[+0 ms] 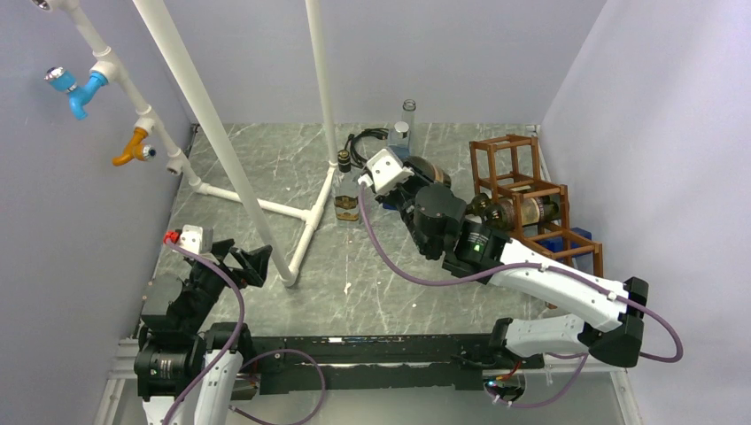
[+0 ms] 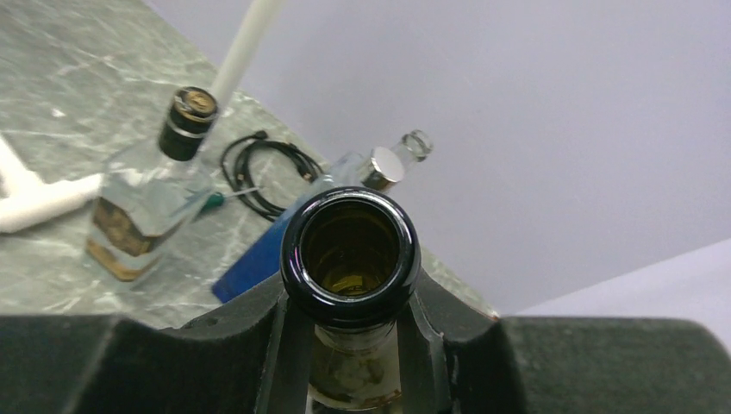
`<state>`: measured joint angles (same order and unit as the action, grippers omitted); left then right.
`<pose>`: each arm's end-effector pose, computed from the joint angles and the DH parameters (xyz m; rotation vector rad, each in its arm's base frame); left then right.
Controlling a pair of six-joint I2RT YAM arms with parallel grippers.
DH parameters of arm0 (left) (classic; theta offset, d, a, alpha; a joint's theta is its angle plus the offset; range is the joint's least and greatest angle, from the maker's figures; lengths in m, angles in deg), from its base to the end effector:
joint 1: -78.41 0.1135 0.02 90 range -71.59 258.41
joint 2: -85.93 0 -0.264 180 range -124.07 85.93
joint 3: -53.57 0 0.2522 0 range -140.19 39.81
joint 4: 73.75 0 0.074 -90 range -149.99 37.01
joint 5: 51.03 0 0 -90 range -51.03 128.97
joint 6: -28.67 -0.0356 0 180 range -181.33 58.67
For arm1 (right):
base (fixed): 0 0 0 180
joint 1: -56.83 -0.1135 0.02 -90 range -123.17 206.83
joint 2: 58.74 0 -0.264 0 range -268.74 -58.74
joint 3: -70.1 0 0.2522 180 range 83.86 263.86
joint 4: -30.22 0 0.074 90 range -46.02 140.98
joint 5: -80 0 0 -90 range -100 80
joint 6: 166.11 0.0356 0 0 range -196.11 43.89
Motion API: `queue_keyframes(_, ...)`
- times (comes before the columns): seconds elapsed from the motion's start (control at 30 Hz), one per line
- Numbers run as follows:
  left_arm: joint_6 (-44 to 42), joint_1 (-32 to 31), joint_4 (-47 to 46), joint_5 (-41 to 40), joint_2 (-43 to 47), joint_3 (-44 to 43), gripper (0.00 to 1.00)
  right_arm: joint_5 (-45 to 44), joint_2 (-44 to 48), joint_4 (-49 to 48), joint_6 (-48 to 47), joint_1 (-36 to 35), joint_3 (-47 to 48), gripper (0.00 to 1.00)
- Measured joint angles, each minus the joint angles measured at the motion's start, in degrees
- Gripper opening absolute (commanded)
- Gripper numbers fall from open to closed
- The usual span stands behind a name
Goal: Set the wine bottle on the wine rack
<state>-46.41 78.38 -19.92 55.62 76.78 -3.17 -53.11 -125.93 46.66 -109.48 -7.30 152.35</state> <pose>0.0369 -0.0102 0.3299 0.0009 1.6941 -0.4396 0.1358 0.2244 0.4200 -0.7388 1.4094 -0.1811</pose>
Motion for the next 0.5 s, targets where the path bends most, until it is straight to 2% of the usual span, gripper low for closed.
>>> queue_keyframes(0.2,0.0,-1.18,-0.09,-0.02,0.98,0.0,1.0,0.31,-0.9,-0.98,-3.08,5.73,0.0,0.0)
queue_keyframes(0.37,-0.02,-1.75,-0.15,-0.02,1.33,0.0,0.99,6.16,-0.04,-0.37,-0.07,13.46,-0.74,0.0)
queue_keyframes(0.5,-0.02,-2.27,-0.22,-0.02,1.42,0.0,1.0,9.84,0.04,0.02,0.04,16.96,-1.66,0.0)
